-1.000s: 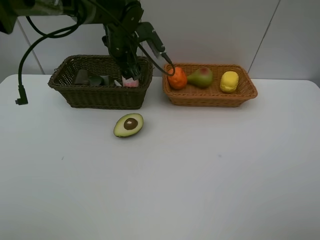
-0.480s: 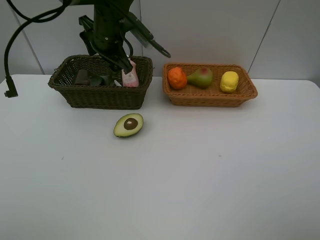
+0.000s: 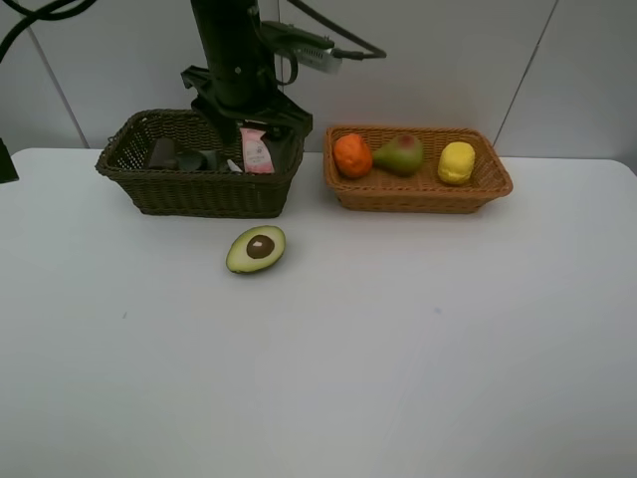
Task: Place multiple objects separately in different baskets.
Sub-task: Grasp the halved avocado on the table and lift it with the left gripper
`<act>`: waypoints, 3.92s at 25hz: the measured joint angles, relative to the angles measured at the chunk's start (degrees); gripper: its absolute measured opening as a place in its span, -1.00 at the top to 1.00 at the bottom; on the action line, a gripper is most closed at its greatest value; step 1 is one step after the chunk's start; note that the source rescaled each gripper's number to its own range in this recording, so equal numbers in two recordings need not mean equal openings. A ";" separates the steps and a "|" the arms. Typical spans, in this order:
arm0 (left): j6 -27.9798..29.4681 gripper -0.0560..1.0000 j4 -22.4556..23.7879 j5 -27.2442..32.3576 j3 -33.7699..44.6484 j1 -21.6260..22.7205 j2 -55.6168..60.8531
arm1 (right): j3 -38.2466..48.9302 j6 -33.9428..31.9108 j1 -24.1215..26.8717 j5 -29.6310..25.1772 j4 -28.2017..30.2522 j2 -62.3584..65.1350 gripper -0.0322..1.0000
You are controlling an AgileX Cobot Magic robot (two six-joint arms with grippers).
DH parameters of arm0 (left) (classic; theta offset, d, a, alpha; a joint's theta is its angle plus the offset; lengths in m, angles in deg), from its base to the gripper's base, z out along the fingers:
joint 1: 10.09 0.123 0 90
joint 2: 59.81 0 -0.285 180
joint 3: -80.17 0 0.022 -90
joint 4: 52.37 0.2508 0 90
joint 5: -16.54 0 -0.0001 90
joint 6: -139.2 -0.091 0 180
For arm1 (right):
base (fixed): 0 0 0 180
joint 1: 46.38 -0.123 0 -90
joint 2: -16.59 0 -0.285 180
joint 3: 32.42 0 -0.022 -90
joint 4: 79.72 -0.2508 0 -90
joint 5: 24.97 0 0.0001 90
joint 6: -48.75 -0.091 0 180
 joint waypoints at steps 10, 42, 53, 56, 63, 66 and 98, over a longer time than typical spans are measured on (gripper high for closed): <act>-2.34 -0.99 -0.93 0.04 5.81 -4.62 0.02 | 0.00 0.00 0.00 0.00 0.00 0.00 -1.00; -3.93 -0.99 8.15 -22.62 22.95 -7.03 -2.50 | 0.00 0.00 0.00 0.00 0.00 0.00 -1.00; -3.88 -0.99 11.07 -23.78 22.95 -7.03 -6.38 | 0.00 0.00 0.00 0.00 -0.04 0.00 -1.00; -3.84 -0.99 11.07 -24.03 22.95 -7.03 -6.52 | 0.00 0.00 0.00 0.00 -0.04 0.00 -1.00; -3.84 -0.99 11.07 -24.04 22.95 -7.03 -6.57 | 0.00 0.00 0.00 0.00 -0.04 0.00 -1.00; -3.84 -0.99 11.07 -24.04 22.95 -7.03 -6.57 | 0.00 0.00 0.00 0.00 -0.04 0.00 -1.00; -3.50 -0.16 10.90 -16.17 22.27 -7.03 -4.30 | 0.00 0.00 0.00 0.00 0.01 0.00 -1.00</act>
